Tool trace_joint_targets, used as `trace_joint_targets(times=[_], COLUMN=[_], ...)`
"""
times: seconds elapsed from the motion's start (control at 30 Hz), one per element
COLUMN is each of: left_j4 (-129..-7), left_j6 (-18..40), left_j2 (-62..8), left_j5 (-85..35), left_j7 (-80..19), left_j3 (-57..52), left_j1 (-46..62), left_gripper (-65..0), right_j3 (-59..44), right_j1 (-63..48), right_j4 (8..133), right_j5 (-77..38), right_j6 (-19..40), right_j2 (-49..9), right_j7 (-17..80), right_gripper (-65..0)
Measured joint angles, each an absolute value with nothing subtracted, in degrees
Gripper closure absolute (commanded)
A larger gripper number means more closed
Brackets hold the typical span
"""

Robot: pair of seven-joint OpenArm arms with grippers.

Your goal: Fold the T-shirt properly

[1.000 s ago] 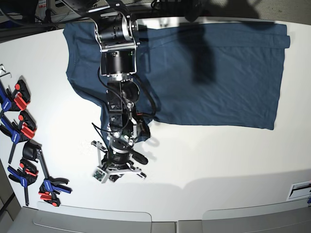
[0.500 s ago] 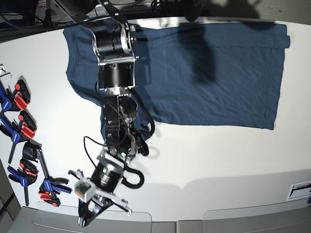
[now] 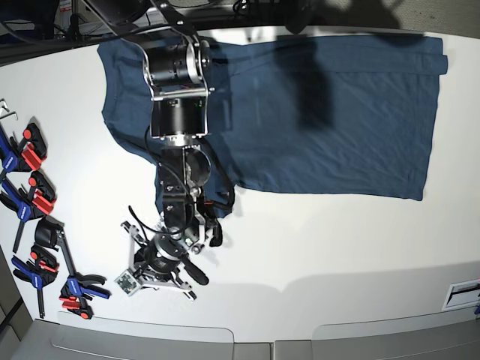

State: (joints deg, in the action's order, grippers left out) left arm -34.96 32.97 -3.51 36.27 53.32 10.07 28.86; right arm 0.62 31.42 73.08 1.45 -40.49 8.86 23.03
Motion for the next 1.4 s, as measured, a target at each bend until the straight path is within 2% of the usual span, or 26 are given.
trace_joint_targets(times=[0.1,0.57,1.0,1.4], left_j4=[-34.96,-34.96,-34.96,-34.96], left_j6=[32.97,32.97,32.97,32.97], left_j2=[-3.49,-3.49,-3.49,-3.49], left_j5=[36.25,36.27,36.27,36.27], left_j7=[53.36,53.39,53.39,53.39], left_j3=[10.07,10.07,10.07,10.07], left_j1=[28.88,28.86,28.88,28.88], left_gripper=[0.0,0.0,0.0,0.0], right_j3=[0.6,0.6,0.6,0.6], right_j1=[30.59,30.68,30.79,30.76], right_j4=[73.08,73.08,73.08,73.08], right_j5=[4.91,4.91,4.56,4.54], right_j6=[-40.47,-40.36,-40.36,-40.34], right_j2=[8.84,8.78,8.75,8.75], right_j7=[23.53,23.44,3.9,3.88], right_gripper=[0.0,0.0,0.0,0.0])
